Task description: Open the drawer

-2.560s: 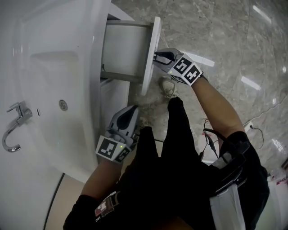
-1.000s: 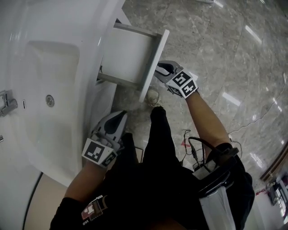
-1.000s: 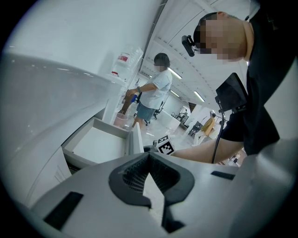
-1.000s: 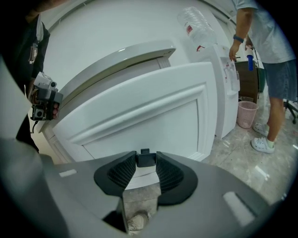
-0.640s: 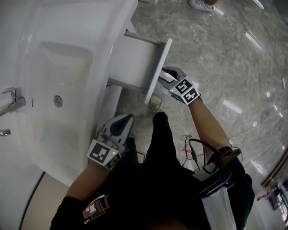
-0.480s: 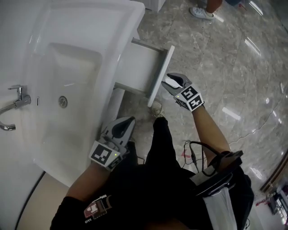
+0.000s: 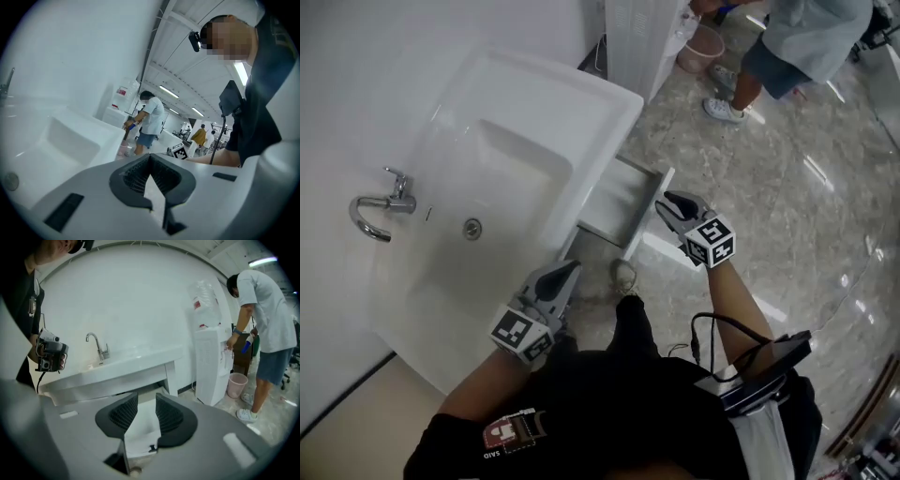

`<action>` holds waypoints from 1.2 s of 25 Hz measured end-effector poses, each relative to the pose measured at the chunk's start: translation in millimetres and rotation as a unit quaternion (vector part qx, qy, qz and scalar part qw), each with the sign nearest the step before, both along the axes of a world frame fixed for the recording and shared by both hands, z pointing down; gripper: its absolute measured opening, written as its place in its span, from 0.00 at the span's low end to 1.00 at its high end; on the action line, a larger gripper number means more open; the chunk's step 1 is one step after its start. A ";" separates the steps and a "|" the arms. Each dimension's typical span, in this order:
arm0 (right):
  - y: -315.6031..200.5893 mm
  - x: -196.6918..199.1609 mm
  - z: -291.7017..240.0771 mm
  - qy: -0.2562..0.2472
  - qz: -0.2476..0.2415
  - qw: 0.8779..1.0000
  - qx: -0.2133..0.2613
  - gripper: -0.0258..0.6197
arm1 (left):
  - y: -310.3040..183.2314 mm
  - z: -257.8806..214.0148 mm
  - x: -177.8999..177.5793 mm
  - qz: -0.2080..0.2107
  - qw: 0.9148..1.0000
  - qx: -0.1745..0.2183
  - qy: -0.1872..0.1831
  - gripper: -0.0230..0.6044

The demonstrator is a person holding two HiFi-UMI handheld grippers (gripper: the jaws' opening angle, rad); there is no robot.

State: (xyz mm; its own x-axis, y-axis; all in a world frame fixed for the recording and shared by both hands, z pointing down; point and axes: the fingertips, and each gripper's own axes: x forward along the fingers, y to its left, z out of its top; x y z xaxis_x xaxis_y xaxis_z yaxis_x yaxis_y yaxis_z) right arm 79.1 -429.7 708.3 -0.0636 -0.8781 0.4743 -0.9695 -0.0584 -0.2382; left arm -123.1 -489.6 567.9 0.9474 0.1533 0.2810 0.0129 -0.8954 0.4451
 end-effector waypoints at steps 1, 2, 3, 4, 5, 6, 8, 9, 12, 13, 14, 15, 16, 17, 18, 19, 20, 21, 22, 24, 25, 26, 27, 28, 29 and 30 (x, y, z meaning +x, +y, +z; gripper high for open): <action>-5.9 -2.0 -16.1 -0.001 -0.003 1.000 0.007 0.21 | -4.6 -10.2 -3.8 -0.006 1.000 0.001 0.003 0.02; -12.2 -3.1 -32.4 -0.001 -0.004 1.000 0.016 0.20 | -9.5 -20.9 -6.6 -0.011 1.000 0.004 0.006 0.02; -19.5 -2.5 -49.0 0.000 -0.006 1.000 0.025 0.18 | -15.4 -31.7 -8.3 -0.016 1.000 0.007 0.010 0.02; -28.1 -0.3 -65.8 0.003 -0.007 0.999 0.035 0.16 | -22.5 -42.4 -9.1 -0.022 1.000 0.013 0.014 0.02; -37.3 2.4 -82.3 0.007 -0.010 0.999 0.044 0.14 | -30.3 -53.0 -9.4 -0.029 0.999 0.019 0.020 0.02; -45.8 4.3 -97.7 0.010 -0.013 0.999 0.052 0.13 | -37.8 -63.1 -10.1 -0.036 0.999 0.024 0.025 0.02; -58.4 3.9 -124.7 0.012 -0.018 0.998 0.060 0.10 | -51.5 -80.8 -14.5 -0.048 0.998 0.032 0.034 0.02; -63.6 2.7 -136.8 0.011 -0.020 0.998 0.063 0.09 | -58.0 -89.2 -17.7 -0.056 0.997 0.035 0.036 0.02; -79.6 -0.2 -167.2 0.012 -0.025 0.997 0.067 0.04 | -74.6 -113.1 -26.7 -0.082 0.995 0.042 0.041 0.02; -84.9 -1.3 -176.3 0.013 -0.029 0.997 0.068 0.04 | -79.0 -119.3 -29.3 -0.089 0.994 0.044 0.044 0.02; -90.0 -2.8 -185.5 0.015 -0.035 0.997 0.068 0.04 | -83.5 -125.0 -31.8 -0.097 0.993 0.046 0.048 0.02; -95.0 -4.7 -195.4 0.017 -0.041 0.997 0.070 0.04 | -88.2 -131.1 -34.1 -0.105 0.992 0.049 0.051 0.02; -99.9 -7.0 -205.8 0.019 -0.048 0.996 0.072 0.04 | -92.8 -137.6 -36.3 -0.115 0.991 0.051 0.055 0.02; -104.7 -9.3 -216.5 0.021 -0.056 0.995 0.075 0.04 | -96.9 -145.0 -38.2 -0.124 0.989 0.055 0.058 0.02; -109.8 -11.2 -227.2 0.022 -0.063 0.995 0.077 0.04 | -100.8 -152.9 -40.2 -0.134 0.987 0.061 0.062 0.02; -115.9 -12.6 -237.9 0.022 -0.070 0.994 0.078 0.04 | -105.3 -160.5 -42.6 -0.145 0.985 0.069 0.066 0.02; -123.3 -13.6 -248.5 0.023 -0.078 0.993 0.080 0.04 | -110.7 -167.9 -45.5 -0.159 0.982 0.076 0.070 0.02; -131.5 -14.4 -258.6 0.025 -0.086 0.993 0.082 0.04 | -116.6 -175.3 -48.8 -0.175 0.978 0.082 0.074 0.02; -140.0 -15.5 -267.9 0.027 -0.094 0.992 0.084 0.04 | -122.6 -182.0 -53.1 -0.193 0.974 0.087 0.077 0.02; -154.5 -19.7 -283.8 0.032 -0.110 0.989 0.088 0.04 | -132.4 -193.0 -64.6 -0.227 0.966 0.096 0.081 0.02; -160.1 -23.0 -290.8 0.034 -0.119 0.988 0.091 0.04 | -135.5 -197.9 -71.2 -0.243 0.961 0.102 0.083 0.02; -165.4 -26.9 -297.4 0.035 -0.129 0.987 0.094 0.04 | -137.9 -202.8 -78.5 -0.258 0.957 0.107 0.084 0.02; -171.0 -31.6 -303.5 0.035 -0.139 0.985 0.097 0.04 | -139.9 -207.7 -86.8 -0.273 0.951 0.112 0.087 0.02; -177.3 -37.7 -308.8 0.036 -0.151 0.983 0.100 0.04 | -141.9 -212.7 -96.4 -0.289 0.946 0.117 0.091 0.02; -184.4 -45.2 -313.1 0.037 -0.163 0.981 0.103 0.04 | -144.3 -216.3 -108.2 -0.308 0.939 0.120 0.095 0.02; -191.8 -53.9 -316.3 0.037 -0.176 0.978 0.104 0.04 | -147.1 -217.7 -121.8 -0.328 0.932 0.121 0.097 0.02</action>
State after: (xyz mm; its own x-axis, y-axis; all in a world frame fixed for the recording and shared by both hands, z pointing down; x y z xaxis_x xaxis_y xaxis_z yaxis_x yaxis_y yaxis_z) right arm 25.2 -621.5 392.1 -0.3512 -0.8863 0.3020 -0.9360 0.3241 -0.1373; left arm -244.9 -636.7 350.2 0.8512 -0.5229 0.0459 -0.5138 -0.8122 0.2762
